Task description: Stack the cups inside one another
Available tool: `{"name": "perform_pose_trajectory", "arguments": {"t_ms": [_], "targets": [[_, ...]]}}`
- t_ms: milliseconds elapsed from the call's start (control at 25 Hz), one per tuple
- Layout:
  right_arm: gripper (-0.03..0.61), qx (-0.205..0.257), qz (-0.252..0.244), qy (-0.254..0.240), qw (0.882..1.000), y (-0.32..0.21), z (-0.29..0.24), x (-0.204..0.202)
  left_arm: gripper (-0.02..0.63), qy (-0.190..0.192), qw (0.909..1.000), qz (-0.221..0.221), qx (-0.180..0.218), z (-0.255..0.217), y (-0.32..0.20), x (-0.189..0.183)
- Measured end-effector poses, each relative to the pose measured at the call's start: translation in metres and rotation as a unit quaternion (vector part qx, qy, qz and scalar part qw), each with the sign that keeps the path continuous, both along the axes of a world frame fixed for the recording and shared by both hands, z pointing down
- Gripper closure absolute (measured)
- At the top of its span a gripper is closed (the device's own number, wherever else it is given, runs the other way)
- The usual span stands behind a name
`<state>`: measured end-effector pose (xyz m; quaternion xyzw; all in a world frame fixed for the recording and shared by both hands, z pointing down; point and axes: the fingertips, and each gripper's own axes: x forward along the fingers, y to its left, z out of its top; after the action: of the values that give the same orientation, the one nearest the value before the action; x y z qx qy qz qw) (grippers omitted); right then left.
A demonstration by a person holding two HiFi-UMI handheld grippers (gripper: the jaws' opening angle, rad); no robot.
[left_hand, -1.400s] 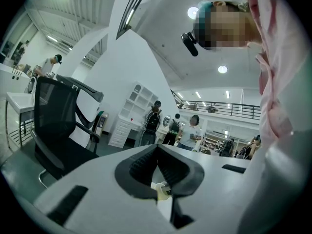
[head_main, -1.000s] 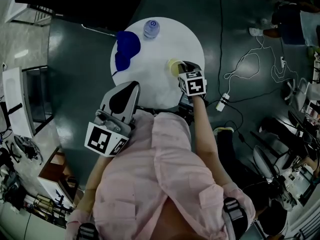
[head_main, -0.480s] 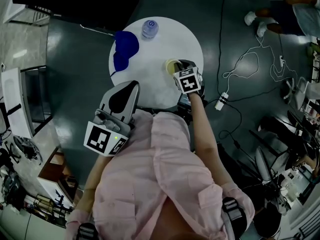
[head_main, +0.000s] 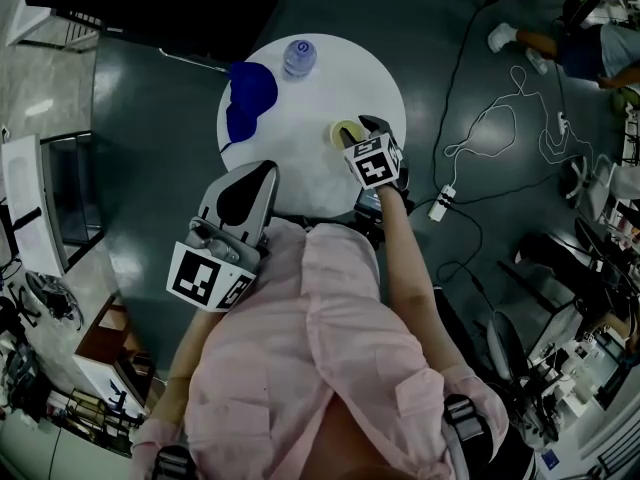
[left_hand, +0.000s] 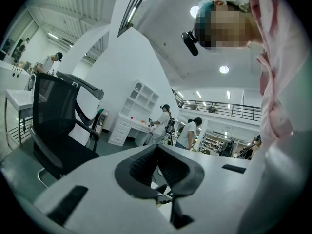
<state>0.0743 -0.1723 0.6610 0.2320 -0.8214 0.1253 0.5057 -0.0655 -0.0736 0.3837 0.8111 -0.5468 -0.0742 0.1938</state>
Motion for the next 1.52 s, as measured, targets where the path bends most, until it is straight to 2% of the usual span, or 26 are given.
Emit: {"name": "perform_pose_trajectory", "arguments": {"t_ms": [720, 920, 1320, 1520], "targets": [[0.411, 0.024, 0.022, -0.029, 0.999, -0.007, -0.023, 0.002, 0.595, -0.003, 0.9999, 0.000, 0.010, -0.006, 0.004, 0.001], [0.411, 0.026, 0.044, -0.050, 0.997, -0.007, -0.028, 0.002, 0.595, -0.005, 0.9999, 0.000, 0.014, -0.007, 0.007, 0.002], [0.411, 0.069, 0.063, -0.087, 0.992, -0.013, -0.062, 0.004, 0.595, -0.006, 0.9998, 0.000, 0.020, -0.010, 0.013, 0.004], [0.413, 0.094, 0.079, -0.129, 0.984, -0.013, -0.097, -0.002, 0.595, -0.007, 0.9997, 0.002, 0.024, -0.011, 0.016, 0.008]]}}
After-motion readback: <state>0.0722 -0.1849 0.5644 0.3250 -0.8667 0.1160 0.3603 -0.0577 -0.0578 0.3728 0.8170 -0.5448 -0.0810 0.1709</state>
